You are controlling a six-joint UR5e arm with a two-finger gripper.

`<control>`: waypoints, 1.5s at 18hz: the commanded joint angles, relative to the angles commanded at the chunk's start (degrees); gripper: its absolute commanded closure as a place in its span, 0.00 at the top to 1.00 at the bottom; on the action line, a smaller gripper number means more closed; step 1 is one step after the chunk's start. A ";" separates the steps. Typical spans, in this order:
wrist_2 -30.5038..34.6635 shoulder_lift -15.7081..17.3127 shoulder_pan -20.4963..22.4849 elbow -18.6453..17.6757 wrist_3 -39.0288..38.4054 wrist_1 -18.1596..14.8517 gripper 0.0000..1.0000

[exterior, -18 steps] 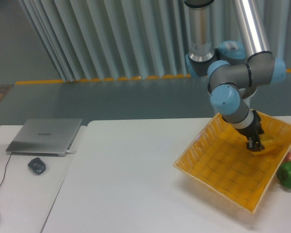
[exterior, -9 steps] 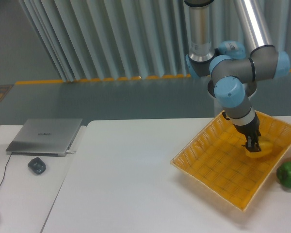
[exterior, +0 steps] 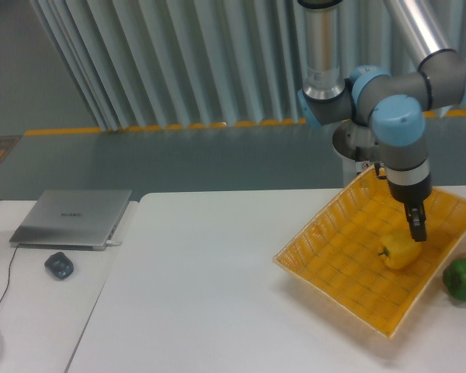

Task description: Place the yellow pepper on the table

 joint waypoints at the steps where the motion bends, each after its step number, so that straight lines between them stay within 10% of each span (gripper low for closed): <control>1: 0.00 0.00 0.27 0.00 0.35 0.00 0.73; 4: 0.34 0.52 -0.60 -0.96 -0.52 0.18 0.98; 14: -5.36 0.53 -3.33 -3.43 -38.90 0.44 1.00; 27: -5.19 0.18 -3.51 -10.02 -42.10 7.73 1.00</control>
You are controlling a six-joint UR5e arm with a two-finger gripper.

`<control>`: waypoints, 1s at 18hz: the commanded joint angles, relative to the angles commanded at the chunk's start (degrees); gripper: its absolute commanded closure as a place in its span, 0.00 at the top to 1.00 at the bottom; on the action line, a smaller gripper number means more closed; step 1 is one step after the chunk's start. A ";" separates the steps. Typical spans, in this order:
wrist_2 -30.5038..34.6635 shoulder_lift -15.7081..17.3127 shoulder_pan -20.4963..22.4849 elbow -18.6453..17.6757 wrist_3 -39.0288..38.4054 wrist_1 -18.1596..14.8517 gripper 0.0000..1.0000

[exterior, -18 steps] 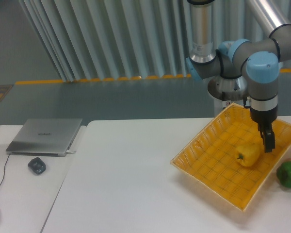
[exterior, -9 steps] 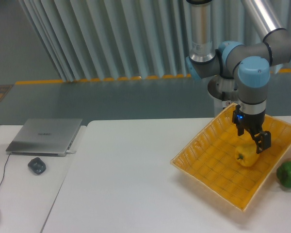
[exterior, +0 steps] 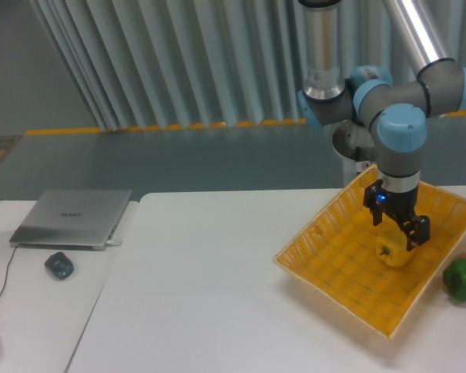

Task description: Place the yellow pepper on the table

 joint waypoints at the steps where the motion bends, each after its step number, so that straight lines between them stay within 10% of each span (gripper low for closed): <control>1: 0.00 0.00 0.00 0.00 0.00 0.09 1.00; 11: 1.14 -3.16 -1.67 0.26 -1.76 3.43 0.98; 18: 1.05 -2.73 -1.58 0.70 -1.58 3.34 0.59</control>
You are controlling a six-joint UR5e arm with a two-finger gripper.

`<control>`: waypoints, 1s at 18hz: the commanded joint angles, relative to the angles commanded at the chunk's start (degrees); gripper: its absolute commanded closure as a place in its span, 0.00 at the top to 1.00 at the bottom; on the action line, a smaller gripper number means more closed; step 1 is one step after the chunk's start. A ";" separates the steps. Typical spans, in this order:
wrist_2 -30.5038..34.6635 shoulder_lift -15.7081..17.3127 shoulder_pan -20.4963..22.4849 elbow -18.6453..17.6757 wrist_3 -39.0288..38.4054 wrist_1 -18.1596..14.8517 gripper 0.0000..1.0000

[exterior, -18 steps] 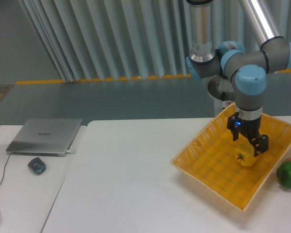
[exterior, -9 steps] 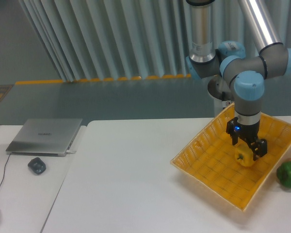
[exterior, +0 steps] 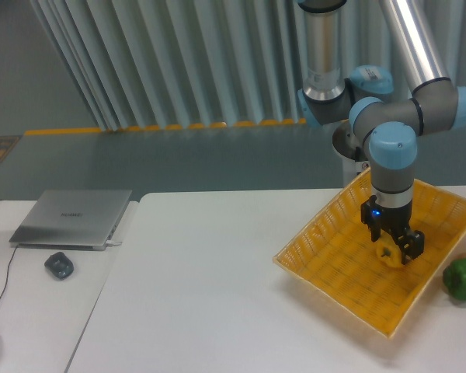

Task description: Place the yellow pepper on the table

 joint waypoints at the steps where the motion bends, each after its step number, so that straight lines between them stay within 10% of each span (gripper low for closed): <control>1: 0.00 0.17 0.09 0.09 0.00 0.00 0.56; 9: -0.35 3.51 0.09 2.45 0.26 -4.30 0.56; 18: -2.81 2.12 4.12 13.35 0.61 -8.88 0.56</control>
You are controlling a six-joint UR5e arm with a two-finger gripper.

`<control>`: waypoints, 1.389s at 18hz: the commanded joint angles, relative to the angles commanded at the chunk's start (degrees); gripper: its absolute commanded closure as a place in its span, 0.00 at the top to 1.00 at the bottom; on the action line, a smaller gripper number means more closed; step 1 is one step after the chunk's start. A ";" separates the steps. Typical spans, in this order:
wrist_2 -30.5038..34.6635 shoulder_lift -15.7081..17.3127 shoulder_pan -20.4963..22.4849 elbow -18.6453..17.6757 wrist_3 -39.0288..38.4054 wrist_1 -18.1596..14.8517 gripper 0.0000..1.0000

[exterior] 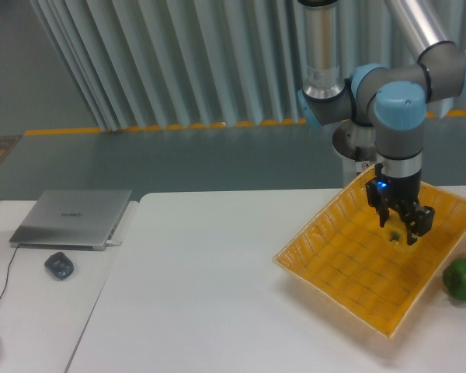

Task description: Place the yellow pepper on the table

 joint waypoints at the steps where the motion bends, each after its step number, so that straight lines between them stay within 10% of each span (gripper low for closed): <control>1: -0.09 -1.57 1.14 1.58 0.61 0.18 0.56; 9: -0.01 -10.89 9.50 8.53 11.16 5.34 0.56; 18: 0.26 -17.23 10.38 8.54 11.43 12.92 0.58; 25: 0.43 -16.62 10.64 7.13 13.71 13.36 0.92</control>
